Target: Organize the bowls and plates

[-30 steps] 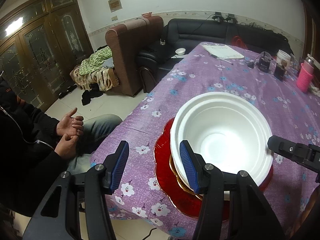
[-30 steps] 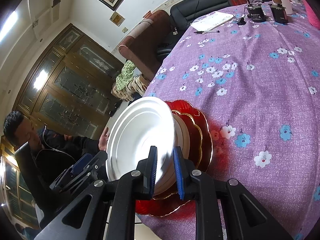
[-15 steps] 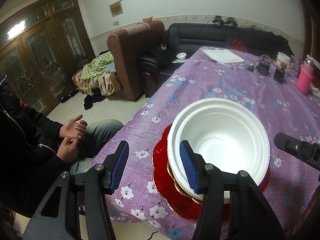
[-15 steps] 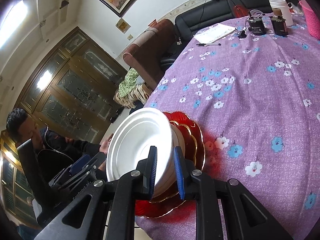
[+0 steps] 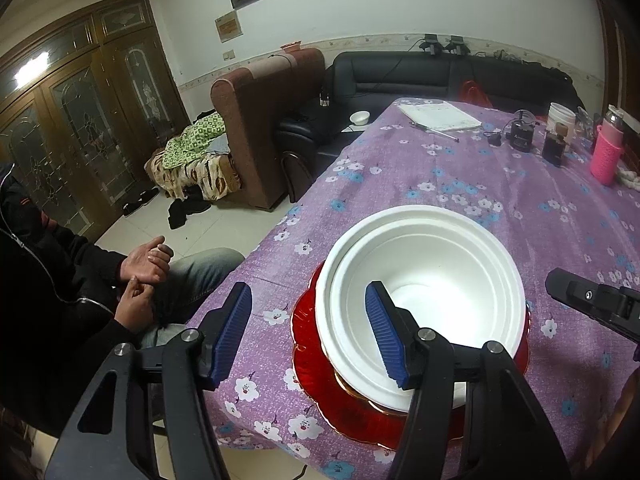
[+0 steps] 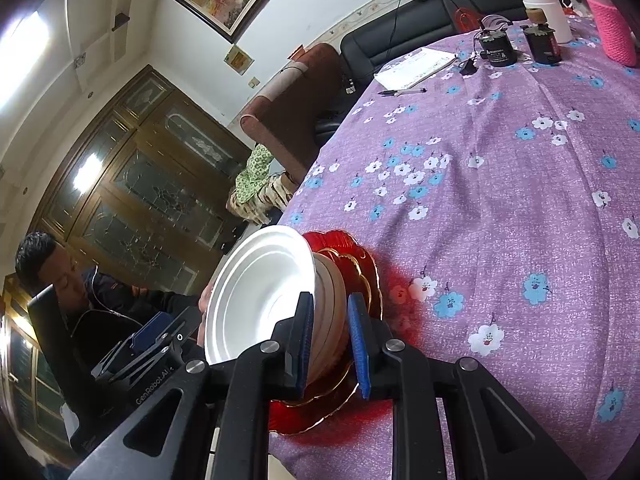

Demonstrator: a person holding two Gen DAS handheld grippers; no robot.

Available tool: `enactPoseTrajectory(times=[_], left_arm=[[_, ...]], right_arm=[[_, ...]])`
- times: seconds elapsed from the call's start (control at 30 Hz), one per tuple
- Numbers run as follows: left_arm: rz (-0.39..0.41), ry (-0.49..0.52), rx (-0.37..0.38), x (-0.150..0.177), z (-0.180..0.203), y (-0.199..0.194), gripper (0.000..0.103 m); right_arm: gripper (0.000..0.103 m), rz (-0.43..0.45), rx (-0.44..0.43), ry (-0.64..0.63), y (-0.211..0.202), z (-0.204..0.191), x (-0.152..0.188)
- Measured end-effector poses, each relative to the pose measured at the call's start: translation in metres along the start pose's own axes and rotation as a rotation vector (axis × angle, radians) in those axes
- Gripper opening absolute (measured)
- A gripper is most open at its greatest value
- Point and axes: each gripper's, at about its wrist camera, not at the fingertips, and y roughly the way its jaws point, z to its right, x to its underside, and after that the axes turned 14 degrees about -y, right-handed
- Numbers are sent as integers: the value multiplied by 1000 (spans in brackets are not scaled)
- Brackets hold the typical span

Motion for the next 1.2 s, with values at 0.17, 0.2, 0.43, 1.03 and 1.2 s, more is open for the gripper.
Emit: enactPoseTrajectory(times=[0.17, 0.2, 0.43, 1.03, 1.2], left_arm=[[3, 0, 4, -2, 2, -1, 59], [4, 0, 6, -2, 2, -2, 59], [10, -1, 10, -3, 3, -4, 59], [6, 2, 14, -4, 5, -5, 59], [2, 2, 18, -2, 7, -6, 59]], right_arm=[[21, -3, 1, 0, 0, -1, -1], [22, -5, 0, 0, 0, -1, -1], [25, -7, -6, -1, 2, -1, -2], [26, -20, -12, -13, 6, -7, -4], [26, -20, -16, -14, 7, -8, -3]])
